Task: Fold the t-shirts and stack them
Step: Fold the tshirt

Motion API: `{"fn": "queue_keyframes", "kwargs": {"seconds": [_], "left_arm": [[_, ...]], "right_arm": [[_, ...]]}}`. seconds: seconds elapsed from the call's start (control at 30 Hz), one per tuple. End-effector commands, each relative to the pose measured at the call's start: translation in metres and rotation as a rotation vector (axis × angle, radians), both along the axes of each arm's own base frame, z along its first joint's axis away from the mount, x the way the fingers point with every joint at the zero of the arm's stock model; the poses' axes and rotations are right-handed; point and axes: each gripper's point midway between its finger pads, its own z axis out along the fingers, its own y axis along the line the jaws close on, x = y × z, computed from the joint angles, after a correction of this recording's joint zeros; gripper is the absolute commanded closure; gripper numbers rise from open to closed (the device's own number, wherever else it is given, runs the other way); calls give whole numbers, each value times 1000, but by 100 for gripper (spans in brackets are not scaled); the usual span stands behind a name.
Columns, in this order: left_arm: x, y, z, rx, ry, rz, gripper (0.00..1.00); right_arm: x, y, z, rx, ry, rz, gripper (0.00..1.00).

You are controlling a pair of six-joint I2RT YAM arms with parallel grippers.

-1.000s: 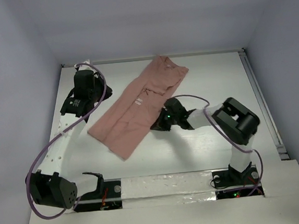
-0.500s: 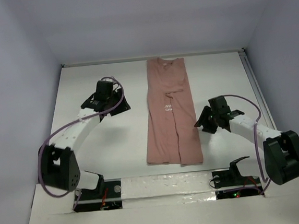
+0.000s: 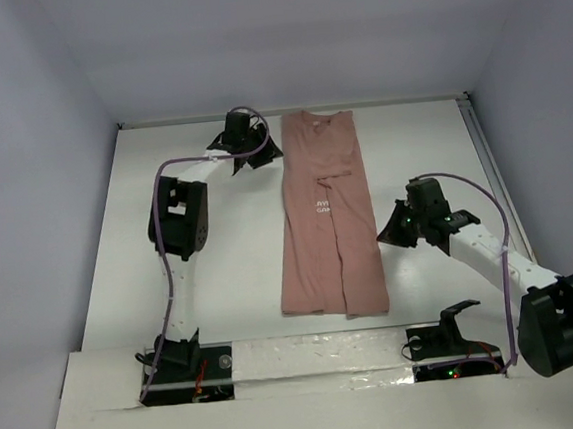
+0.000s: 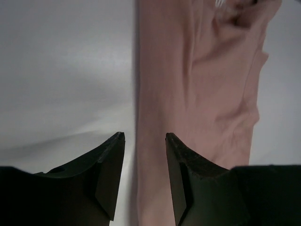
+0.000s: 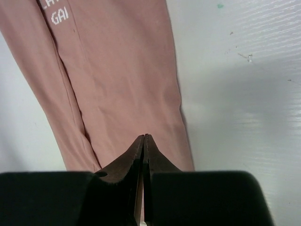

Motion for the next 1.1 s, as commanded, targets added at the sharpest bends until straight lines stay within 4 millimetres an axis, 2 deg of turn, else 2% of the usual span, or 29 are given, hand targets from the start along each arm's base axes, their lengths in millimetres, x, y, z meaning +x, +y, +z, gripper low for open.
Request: {"fn": "queue_keyframes", "kwargs": {"seconds": [0.0,0.03,0.1,0.2,0.23,0.3,0.33,0.4,0.43,0.47,0.5,0.63,0.7,0.73,0.77,0.83,0.9,0.93,0.97,1.0,1.03,1.07], "left_arm": [[42,-21,17,-58,-57,18,63],[58,-25,9,-53,-63,27,63],[66,-34,-3,-47,-35,25,63],[87,-43,-17,-67,-27,39,63],[90,-44,-31,-71,-11,45,63],[98,-49,-25,-112,-29,62,69],[100,-48,-30,-112,-26,78,82],[104,-47,-28,-129,-36,108,92],[107,-45,-21,-131,-52,124,100],[107,-35,-22,-126,-49,163,100],[110,-36,-18,-137,-61,166,100],[124,2,4,-151,-110,233,100],[127,7,9,-145,-120,229,100],[134,16,16,-137,-140,231,99],[135,23,15,-126,-133,232,90],[134,19,24,-117,-159,182,70],[130,26,26,-63,-160,179,67],[127,30,45,-51,-191,181,54],[118,40,32,-12,-167,173,46],[111,41,34,2,-168,157,42],[102,44,63,6,-209,145,41],[78,51,38,46,-157,127,41]], "right_arm": [[-8,3,3,12,-16,56,92],[-6,4,7,18,-22,61,91],[-6,7,11,28,-27,77,89],[0,8,21,25,-48,89,89],[1,9,23,24,-54,97,88],[4,12,30,35,-68,105,88],[5,12,31,35,-69,109,88],[6,14,32,41,-67,114,88],[6,14,30,40,-60,118,88],[5,14,27,35,-55,121,87],[5,14,27,34,-54,120,87],[0,11,18,20,-32,121,86],[-1,10,17,18,-30,115,85],[-2,10,16,21,-28,114,84],[-2,10,15,22,-26,112,83],[-4,10,13,24,-20,112,76],[-6,10,11,24,-12,112,70],[-6,10,11,26,-12,115,67],[-8,9,9,23,-5,114,65],[-10,9,8,21,2,115,58],[-12,8,7,17,8,115,57],[-16,7,6,13,20,115,54]]}}
